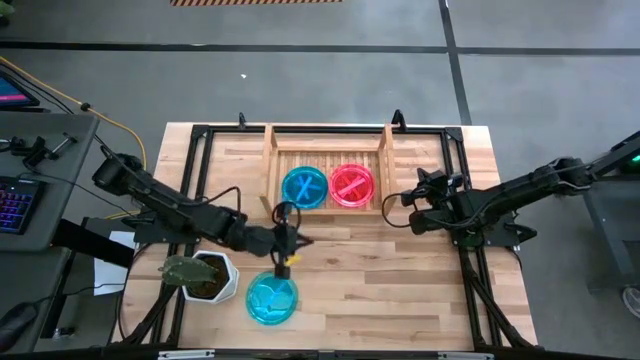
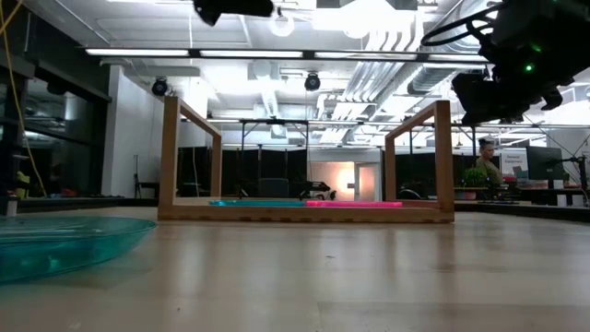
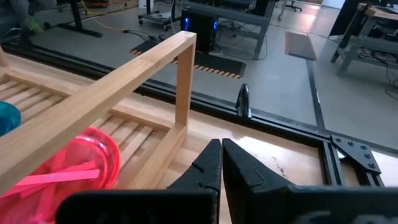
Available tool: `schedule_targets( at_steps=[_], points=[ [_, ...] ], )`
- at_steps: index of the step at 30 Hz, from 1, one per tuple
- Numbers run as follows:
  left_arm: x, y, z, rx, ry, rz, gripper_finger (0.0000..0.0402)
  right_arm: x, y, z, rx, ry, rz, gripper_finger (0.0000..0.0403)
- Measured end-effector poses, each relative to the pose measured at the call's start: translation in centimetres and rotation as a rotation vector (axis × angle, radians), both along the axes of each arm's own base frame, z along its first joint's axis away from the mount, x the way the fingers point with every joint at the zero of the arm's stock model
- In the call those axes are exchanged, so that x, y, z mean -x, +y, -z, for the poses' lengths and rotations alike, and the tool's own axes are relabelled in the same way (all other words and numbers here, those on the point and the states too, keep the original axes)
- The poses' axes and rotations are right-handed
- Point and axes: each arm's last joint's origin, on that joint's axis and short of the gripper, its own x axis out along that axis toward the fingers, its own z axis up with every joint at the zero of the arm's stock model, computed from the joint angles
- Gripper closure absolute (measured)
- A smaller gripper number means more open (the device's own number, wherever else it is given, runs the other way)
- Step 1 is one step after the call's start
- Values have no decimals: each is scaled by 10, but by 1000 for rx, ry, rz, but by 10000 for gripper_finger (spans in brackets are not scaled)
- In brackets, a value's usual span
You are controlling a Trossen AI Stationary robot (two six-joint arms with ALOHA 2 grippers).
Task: Place and stack plates onto a shelf
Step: Stack the blue plate on top of the blue plates on the shelf
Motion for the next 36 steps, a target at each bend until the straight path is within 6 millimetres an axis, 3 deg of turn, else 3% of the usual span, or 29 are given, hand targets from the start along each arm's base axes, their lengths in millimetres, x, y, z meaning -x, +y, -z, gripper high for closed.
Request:
schedule_targets(
  at_steps=[6, 15, 24, 36],
  points=[
    [7, -16, 17, 177, 173, 111, 369, -1, 0, 0, -25, -4, -6, 403],
    [-16, -26, 81, 237, 518, 281, 286, -3, 1, 0, -33, -26, -8, 403],
    [-36, -29, 79, 76, 651, 430, 222, -6, 2, 2, -36, -18, -10, 403],
    [-44, -28, 114, -60, 765, 611, 206, -8, 2, 7, -42, 17, -16, 403]
  ],
)
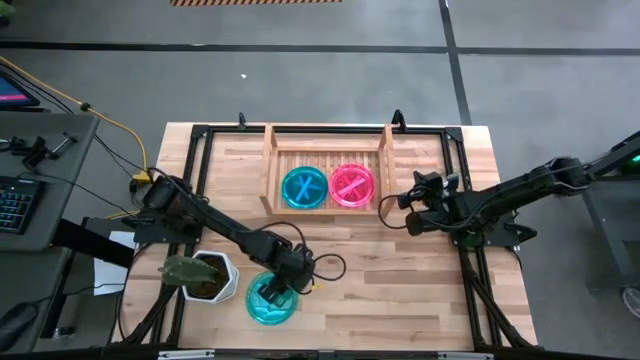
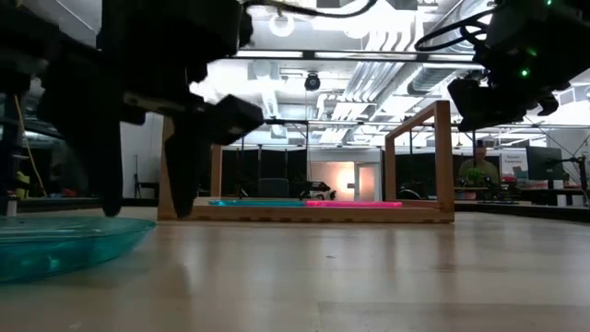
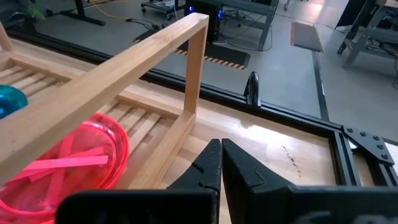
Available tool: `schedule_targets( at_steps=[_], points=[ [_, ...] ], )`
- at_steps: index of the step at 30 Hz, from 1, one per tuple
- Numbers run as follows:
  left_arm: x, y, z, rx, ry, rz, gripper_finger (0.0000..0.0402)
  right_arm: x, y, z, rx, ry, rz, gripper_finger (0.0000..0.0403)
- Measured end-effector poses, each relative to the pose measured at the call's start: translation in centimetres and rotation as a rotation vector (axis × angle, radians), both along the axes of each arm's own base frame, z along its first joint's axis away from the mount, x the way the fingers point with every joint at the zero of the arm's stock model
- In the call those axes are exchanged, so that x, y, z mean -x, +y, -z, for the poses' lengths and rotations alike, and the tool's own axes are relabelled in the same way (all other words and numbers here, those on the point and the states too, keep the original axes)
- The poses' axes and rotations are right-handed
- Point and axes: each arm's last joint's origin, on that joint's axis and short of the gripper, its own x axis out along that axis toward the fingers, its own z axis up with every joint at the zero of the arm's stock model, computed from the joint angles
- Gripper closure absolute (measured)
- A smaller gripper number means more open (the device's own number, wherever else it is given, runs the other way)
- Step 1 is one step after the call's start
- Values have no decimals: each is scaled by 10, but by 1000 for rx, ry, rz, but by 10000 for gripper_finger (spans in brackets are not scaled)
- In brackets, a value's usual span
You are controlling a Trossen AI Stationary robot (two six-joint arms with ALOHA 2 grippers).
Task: Place and stack plates onto a shelf
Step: Stack the blue plate on top of the blue plates on the shelf
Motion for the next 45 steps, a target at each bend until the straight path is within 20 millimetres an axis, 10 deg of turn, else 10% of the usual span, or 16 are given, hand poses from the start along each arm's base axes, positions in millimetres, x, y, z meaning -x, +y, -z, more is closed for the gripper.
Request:
schedule_targets(
  at_steps=[15, 28, 45],
  points=[
    [-5, 0, 24, 72, 89, 21, 218, -2, 1, 3, -4, 14, -2, 403],
    [-6, 10, 25, 29, 97, 32, 395, -2, 1, 3, -7, 17, -3, 403],
    [4, 69, -81, -266, -317, -232, 401, -2, 1, 3, -11, 12, -4, 403]
  ],
)
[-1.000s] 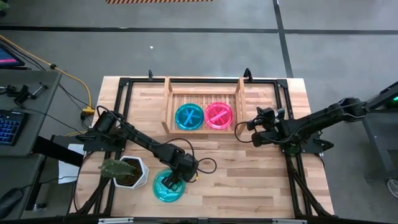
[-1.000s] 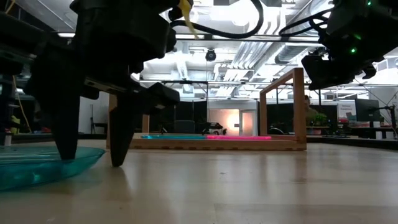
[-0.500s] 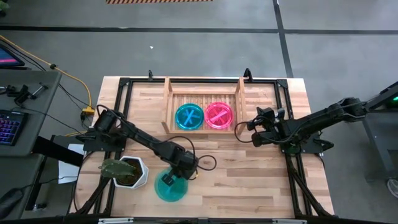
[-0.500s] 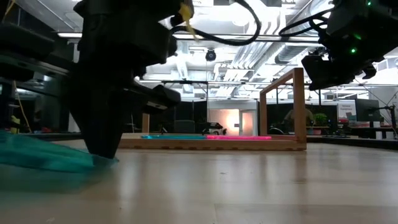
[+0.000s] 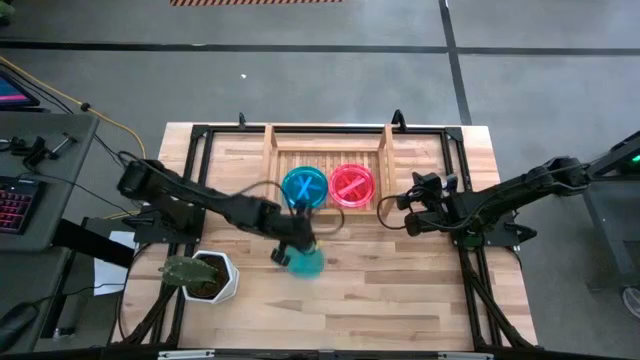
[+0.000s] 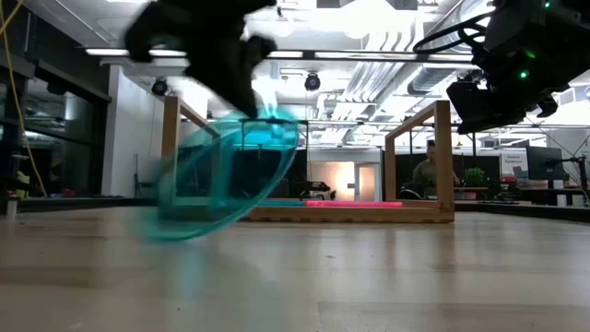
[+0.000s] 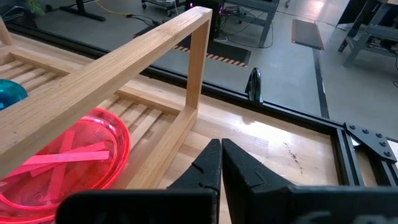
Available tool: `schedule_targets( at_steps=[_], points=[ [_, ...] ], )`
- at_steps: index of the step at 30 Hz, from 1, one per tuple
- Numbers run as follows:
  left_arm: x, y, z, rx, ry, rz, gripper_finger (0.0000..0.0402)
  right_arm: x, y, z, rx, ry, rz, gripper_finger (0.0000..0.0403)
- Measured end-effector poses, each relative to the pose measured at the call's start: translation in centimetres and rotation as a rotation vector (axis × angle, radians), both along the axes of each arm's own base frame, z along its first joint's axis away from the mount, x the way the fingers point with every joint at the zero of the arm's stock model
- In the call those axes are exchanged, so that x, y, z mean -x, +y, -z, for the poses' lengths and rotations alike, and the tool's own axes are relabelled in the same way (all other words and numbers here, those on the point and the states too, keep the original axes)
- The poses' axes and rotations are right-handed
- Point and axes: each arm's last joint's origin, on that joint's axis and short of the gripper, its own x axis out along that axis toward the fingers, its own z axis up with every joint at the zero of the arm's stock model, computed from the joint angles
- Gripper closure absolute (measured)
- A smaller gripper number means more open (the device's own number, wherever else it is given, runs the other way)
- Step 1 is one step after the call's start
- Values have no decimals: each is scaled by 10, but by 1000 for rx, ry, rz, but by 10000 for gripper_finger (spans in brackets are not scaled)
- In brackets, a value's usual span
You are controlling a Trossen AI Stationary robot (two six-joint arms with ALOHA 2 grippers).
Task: Place and stack plates onto a shelf
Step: Stack the blue plate on top of the blue plates on the shelf
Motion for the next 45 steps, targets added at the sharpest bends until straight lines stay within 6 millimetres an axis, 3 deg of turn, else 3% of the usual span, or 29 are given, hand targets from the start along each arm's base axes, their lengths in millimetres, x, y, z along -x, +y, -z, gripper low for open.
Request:
schedule_targets(
  at_steps=[6, 10, 18, 26, 30, 36, 45],
  points=[
    [1, 39, -45, -126, -274, -198, 401, -1, 0, 0, -3, -11, 0, 403],
    [0, 74, -61, -150, -387, -336, 401, -1, 0, 0, -3, -12, 0, 403],
    [8, 153, -59, -230, -359, -577, 401, -1, 0, 0, -7, -9, -1, 403],
    [20, 202, -41, -115, -274, -703, 401, -1, 0, 0, -8, -1, -5, 403],
    [17, 215, -22, -61, -223, -738, 401, -1, 0, 0, -10, -1, -5, 403],
    [5, 216, 3, -46, -138, -692, 401, -1, 0, 0, -11, -1, -6, 403],
    [4, 215, 7, -41, -119, -665, 401, -1, 0, 0, -19, 1, -8, 403]
  ],
)
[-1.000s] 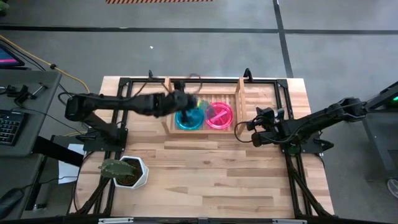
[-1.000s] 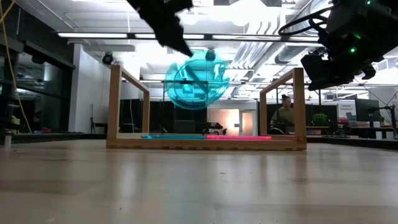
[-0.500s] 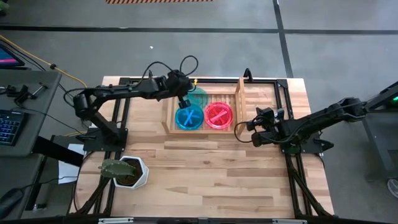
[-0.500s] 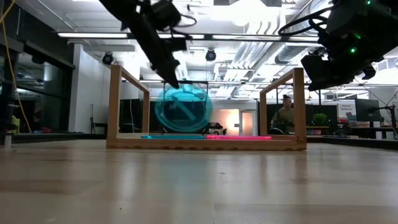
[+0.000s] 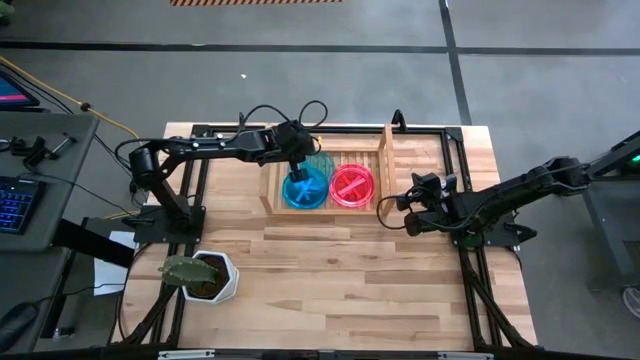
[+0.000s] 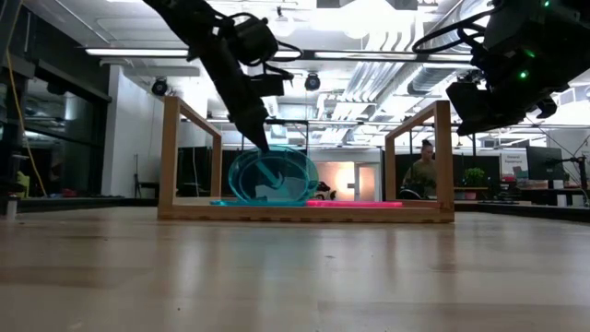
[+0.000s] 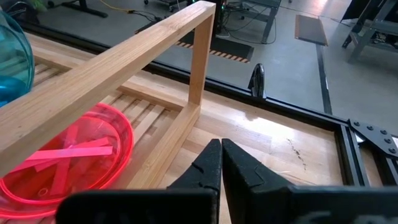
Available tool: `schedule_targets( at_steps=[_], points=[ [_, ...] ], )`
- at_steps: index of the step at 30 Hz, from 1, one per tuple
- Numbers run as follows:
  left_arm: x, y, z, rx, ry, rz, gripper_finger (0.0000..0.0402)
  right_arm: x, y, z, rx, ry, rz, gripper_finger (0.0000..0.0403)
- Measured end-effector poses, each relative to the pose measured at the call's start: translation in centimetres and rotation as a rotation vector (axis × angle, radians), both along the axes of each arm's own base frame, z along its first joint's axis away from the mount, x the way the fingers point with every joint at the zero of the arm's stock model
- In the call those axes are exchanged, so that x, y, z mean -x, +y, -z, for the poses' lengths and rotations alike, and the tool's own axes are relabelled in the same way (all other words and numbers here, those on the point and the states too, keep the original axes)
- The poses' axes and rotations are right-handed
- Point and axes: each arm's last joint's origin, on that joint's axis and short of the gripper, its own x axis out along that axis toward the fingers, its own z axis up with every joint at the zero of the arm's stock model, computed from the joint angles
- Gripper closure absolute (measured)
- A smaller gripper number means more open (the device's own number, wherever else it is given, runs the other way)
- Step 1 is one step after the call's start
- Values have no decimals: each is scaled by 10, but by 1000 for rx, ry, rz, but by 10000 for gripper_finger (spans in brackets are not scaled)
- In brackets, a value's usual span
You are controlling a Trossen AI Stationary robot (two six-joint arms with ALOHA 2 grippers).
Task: Place and stack plates onto a shelf
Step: Stack the blue plate on top of the blue plates on the shelf
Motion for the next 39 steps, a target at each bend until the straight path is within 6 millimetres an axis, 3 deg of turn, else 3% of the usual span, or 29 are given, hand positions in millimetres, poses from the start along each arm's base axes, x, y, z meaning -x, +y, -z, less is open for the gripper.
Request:
schedule_targets(
  at_steps=[39],
  points=[
    [6, -2, 4, 8, 91, 35, 401, 0, 0, 0, -2, 15, -10, 403]
  ],
)
